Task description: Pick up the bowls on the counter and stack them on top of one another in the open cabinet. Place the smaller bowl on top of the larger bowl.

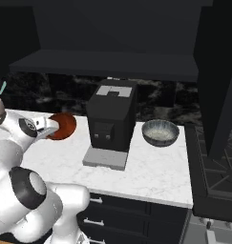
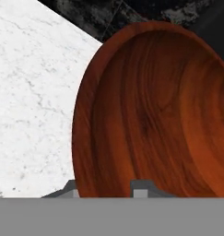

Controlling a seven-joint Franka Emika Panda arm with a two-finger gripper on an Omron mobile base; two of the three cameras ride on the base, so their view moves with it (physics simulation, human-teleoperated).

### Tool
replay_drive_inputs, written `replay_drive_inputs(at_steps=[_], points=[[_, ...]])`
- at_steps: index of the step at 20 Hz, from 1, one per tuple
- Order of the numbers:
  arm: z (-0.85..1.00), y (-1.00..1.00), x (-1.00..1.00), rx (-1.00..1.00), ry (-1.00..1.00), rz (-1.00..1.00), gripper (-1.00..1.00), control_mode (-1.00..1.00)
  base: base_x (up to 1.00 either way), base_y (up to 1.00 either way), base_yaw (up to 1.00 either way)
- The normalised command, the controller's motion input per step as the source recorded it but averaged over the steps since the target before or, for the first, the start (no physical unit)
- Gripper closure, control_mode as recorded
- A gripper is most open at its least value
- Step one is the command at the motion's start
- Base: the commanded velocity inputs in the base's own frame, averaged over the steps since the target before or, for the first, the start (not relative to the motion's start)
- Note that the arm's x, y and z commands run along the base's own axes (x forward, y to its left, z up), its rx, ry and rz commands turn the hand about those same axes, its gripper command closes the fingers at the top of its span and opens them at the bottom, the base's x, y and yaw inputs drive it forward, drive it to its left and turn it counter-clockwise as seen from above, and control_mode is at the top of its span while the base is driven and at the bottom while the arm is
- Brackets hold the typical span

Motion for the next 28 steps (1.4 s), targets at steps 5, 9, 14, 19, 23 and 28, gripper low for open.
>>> replay_drive_inputs(at_steps=[5,9,14,19,23,28], points=[[0.36,-1.0,-1.0,0.16,0.0,-0.27,1.0,-1.0,0.0,0.0,0.0],[0.39,-1.0,-1.0,0.25,0.05,-0.25,1.0,-1.0,0.0,0.0,0.0],[0.25,-1.0,-0.85,0.26,0.1,-0.22,1.0,-1.0,0.0,0.0,0.0],[0.01,-1.0,-0.32,0.16,-0.01,-0.09,1.0,-1.0,0.0,0.0,0.0],[0.0,-1.0,-0.01,0.09,-0.01,0.0,1.0,-1.0,0.0,0.0,0.0],[0.0,-1.0,0.0,0.06,-0.08,0.07,1.0,-1.0,0.0,0.0,0.0]])
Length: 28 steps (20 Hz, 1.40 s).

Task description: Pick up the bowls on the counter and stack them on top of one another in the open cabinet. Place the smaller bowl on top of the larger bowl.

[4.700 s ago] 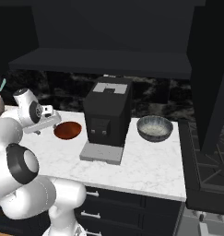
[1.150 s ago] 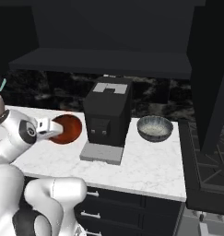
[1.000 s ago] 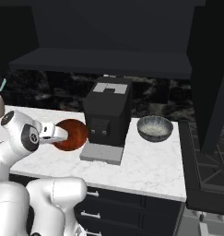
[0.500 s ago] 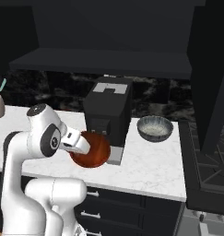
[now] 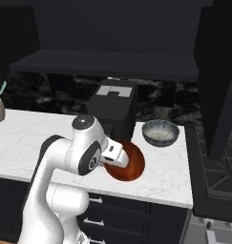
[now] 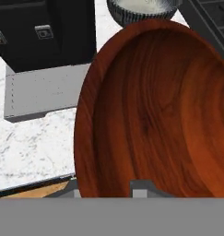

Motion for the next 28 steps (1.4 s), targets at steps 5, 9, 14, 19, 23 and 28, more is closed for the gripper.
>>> replay_drive_inputs(at_steps=[5,9,14,19,23,28], points=[[0.26,-1.0,0.14,0.16,-0.26,0.29,1.0,-1.0,0.0,0.0,0.0],[0.63,-0.92,0.33,0.12,-0.31,0.39,1.0,-1.0,0.0,0.0,0.0],[0.06,-0.39,0.38,-0.07,-0.19,0.47,1.0,-1.0,0.0,0.0,0.0],[0.0,0.28,0.62,-0.44,0.06,0.3,1.0,-1.0,0.0,0.0,0.0],[0.0,0.13,0.08,-0.22,0.0,0.05,1.0,-1.0,0.0,0.0,0.0],[-0.18,-0.32,0.4,-0.03,-0.1,0.12,1.0,-1.0,0.0,0.0,0.0]])
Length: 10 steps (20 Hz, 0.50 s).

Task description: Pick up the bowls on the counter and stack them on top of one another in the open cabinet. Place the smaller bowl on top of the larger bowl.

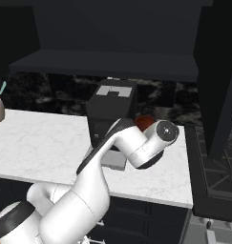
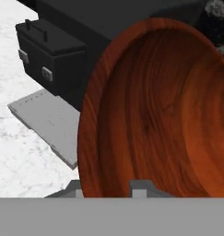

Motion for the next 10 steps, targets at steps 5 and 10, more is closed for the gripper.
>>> replay_drive_inputs(at_steps=[5,10], points=[[-0.16,-0.36,0.79,-0.08,-0.15,0.13,1.0,-1.0,0.0,0.0,0.0],[-0.05,-0.38,0.94,-0.08,-0.03,0.13,1.0,-1.0,0.0,0.0,0.0]])
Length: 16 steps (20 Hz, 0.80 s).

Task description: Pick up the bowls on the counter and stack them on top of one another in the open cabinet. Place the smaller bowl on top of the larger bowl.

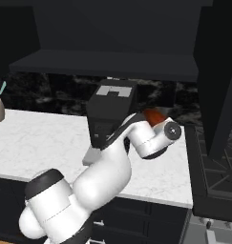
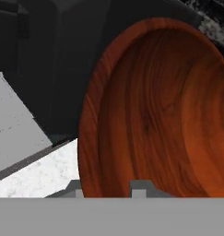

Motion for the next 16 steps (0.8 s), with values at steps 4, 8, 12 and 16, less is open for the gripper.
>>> replay_drive_inputs(at_steps=[4,8,12,16], points=[[0.0,-0.54,0.97,-0.02,0.0,0.12,1.0,-1.0,0.0,0.0,0.0],[-0.05,-0.69,0.51,0.03,0.02,0.21,1.0,-1.0,0.0,0.0,0.0],[-0.32,-0.67,0.48,-0.01,0.06,0.29,1.0,-1.0,0.0,0.0,0.0],[-0.32,-0.48,0.54,-0.02,0.03,0.21,1.0,-1.0,0.0,0.0,0.0]])
